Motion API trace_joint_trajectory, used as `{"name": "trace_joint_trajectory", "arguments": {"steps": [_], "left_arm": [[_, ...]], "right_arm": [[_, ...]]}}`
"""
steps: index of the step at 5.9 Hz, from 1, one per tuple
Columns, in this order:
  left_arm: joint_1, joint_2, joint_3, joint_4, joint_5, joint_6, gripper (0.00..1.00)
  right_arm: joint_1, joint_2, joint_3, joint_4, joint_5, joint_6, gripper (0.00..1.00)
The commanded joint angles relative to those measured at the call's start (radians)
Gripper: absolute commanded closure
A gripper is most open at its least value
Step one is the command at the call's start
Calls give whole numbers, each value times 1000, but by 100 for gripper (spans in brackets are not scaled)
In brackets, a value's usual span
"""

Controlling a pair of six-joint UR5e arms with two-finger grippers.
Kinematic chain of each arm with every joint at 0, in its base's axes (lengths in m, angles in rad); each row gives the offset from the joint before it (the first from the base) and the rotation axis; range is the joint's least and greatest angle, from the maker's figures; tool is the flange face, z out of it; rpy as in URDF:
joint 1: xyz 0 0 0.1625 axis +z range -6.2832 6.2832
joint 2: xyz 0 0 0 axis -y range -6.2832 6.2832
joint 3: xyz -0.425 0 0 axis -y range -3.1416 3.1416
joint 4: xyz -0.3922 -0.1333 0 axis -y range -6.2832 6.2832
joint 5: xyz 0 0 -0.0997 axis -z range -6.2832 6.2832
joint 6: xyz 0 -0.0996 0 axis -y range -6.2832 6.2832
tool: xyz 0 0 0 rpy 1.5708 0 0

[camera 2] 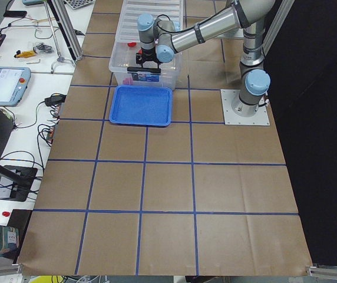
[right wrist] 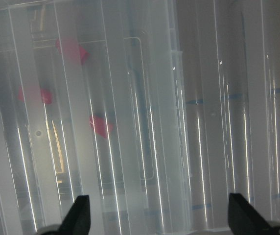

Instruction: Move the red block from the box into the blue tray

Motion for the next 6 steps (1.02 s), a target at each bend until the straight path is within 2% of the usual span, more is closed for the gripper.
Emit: {"name": "trace_joint_trajectory", "arguments": {"steps": [1,3,6], "left_arm": [[0,-40,-54,116,-6,-1,4],[-9,-86,-56,129,-4,1,4],[-20,-94,-54,145,-7,1,11]], "right_arm": [[-4,-4,1,3,5,-3,0],[-4,-10,6,7,4,-6,0],[-3,-11,3,1,11,2,0]]}}
